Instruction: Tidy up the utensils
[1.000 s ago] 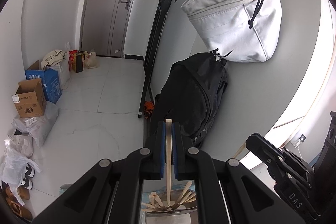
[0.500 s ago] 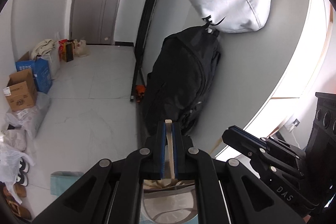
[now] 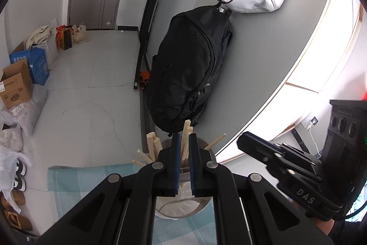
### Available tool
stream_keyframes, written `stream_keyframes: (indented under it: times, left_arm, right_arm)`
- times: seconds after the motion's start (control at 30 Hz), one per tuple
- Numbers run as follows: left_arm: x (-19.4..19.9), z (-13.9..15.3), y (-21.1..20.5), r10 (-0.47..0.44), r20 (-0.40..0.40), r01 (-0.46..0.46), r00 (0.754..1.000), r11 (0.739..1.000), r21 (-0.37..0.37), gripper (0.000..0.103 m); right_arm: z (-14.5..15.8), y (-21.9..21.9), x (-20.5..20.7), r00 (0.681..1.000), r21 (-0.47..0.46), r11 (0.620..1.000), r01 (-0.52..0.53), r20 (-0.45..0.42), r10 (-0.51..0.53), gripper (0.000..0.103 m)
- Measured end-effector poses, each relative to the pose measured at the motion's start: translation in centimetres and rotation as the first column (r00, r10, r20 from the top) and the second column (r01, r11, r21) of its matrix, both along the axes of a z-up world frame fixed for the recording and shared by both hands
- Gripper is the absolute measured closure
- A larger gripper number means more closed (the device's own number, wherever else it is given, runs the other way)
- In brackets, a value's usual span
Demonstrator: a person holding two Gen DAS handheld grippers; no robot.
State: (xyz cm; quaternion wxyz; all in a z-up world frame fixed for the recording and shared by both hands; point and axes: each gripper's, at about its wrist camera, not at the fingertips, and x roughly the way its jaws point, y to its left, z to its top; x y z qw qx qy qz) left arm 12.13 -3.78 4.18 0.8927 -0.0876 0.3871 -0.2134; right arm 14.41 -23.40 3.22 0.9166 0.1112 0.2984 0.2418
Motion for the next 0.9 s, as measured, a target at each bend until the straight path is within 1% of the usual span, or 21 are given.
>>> stream_keyframes:
  times: [0.03, 0.07, 0.1, 0.13, 0.17, 0.2, 0.23, 0.27, 0.33, 0.37, 0.4, 0.47, 0.5, 0.57, 0.6, 0.67, 0.7, 0.77, 0.9]
  left_arm:
    - [-0.2, 0.2, 0.2, 0.013, 0.005, -0.013, 1.000, 1.000, 0.004, 0.093]
    - [-0.5, 0.5, 0.4, 0.029, 0.013, -0.029, 1.000, 0.999, 0.014, 0.088]
    - [-0.9, 0.7, 0.4, 0.048, 0.026, -0.049, 0.998, 0.998, 0.039, 0.085]
    - [-1.1, 1.0, 0.4, 0.067, 0.038, -0.069, 0.997, 0.996, 0.058, 0.081]
    - [-1.3, 1.1, 0.5, 0.075, 0.045, -0.078, 0.996, 0.995, 0.060, 0.079]
    - [-1.8, 1.5, 0.6, 0.084, 0.053, -0.087, 0.995, 0.994, 0.059, 0.077]
    - [-2.0, 1.7, 0.7, 0.094, 0.053, -0.097, 0.994, 0.993, 0.060, 0.070]
    - [-2.1, 1.8, 0.8, 0.101, 0.054, -0.104, 0.993, 0.993, 0.059, 0.064]
    - [-3.0, 2.4, 1.0, 0.113, 0.070, -0.116, 0.991, 0.992, 0.042, 0.059]
    - [-3.5, 2.8, 1.0, 0.121, 0.080, -0.124, 0.989, 0.991, 0.043, 0.055]
    - [-4.0, 3.0, 1.0, 0.126, 0.087, -0.130, 0.988, 0.990, 0.047, 0.053]
    - [-4.8, 3.6, 1.1, 0.135, 0.105, -0.140, 0.985, 0.989, 0.045, 0.049]
    - [-5.2, 3.8, 1.1, 0.141, 0.114, -0.147, 0.983, 0.988, 0.044, 0.047]
    - [-5.9, 4.3, 1.1, 0.156, 0.132, -0.164, 0.979, 0.985, 0.052, 0.035]
    - [-6.4, 4.5, 1.2, 0.165, 0.145, -0.174, 0.976, 0.983, 0.051, 0.034]
    - [-7.3, 4.9, 1.5, 0.183, 0.167, -0.193, 0.969, 0.980, 0.045, 0.027]
    - [-7.9, 5.1, 1.6, 0.194, 0.176, -0.204, 0.965, 0.978, 0.043, 0.025]
    - [-8.5, 5.3, 1.9, 0.209, 0.186, -0.220, 0.960, 0.975, 0.037, 0.023]
    - [-10.5, 5.8, 2.1, 0.226, 0.216, -0.240, 0.950, 0.970, 0.043, 0.023]
  right_arm:
    - [0.3, -0.2, -0.5, 1.000, 0.003, 1.000, 0.006, 0.011, -0.006, 0.089]
    - [0.6, -0.4, -1.0, 1.000, 0.004, 1.000, 0.017, 0.021, -0.017, 0.083]
    - [0.9, -0.7, -1.5, 0.999, 0.007, 1.000, 0.028, 0.030, -0.029, 0.077]
    - [1.1, -0.8, -1.9, 0.999, 0.012, 0.999, 0.036, 0.038, -0.036, 0.067]
    - [1.4, -0.9, -2.3, 0.998, 0.020, 0.999, 0.039, 0.046, -0.040, 0.065]
    - [1.7, -1.1, -2.8, 0.998, 0.028, 0.999, 0.044, 0.053, -0.046, 0.065]
    - [1.9, -1.2, -3.2, 0.997, 0.029, 0.998, 0.050, 0.057, -0.051, 0.063]
    - [2.1, -1.2, -3.6, 0.996, 0.028, 0.998, 0.058, 0.063, -0.060, 0.058]
    - [2.6, -1.3, -4.5, 0.994, 0.033, 0.997, 0.067, 0.083, -0.070, 0.052]
    - [2.9, -1.4, -5.0, 0.993, 0.036, 0.997, 0.069, 0.093, -0.072, 0.051]
    - [3.2, -1.3, -5.3, 0.992, 0.036, 0.997, 0.071, 0.101, -0.075, 0.051]
    - [3.8, -1.3, -6.3, 0.990, 0.040, 0.997, 0.069, 0.122, -0.073, 0.047]
    - [4.1, -1.3, -6.8, 0.988, 0.040, 0.997, 0.066, 0.134, -0.071, 0.047]
    - [4.7, -1.1, -7.8, 0.985, 0.034, 0.997, 0.065, 0.158, -0.069, 0.040]
    - [5.0, -1.0, -8.4, 0.982, 0.034, 0.998, 0.062, 0.176, -0.067, 0.039]
    - [5.5, -0.9, -9.5, 0.977, 0.033, 0.998, 0.059, 0.204, -0.064, 0.030]
    - [5.9, -0.8, -10.3, 0.972, 0.028, 0.998, 0.060, 0.224, -0.065, 0.028]
    - [6.4, -0.6, -11.5, 0.967, 0.023, 0.998, 0.052, 0.247, -0.056, 0.022]
    - [6.9, -0.2, -13.9, 0.953, 0.011, 0.999, 0.042, 0.299, -0.043, 0.018]
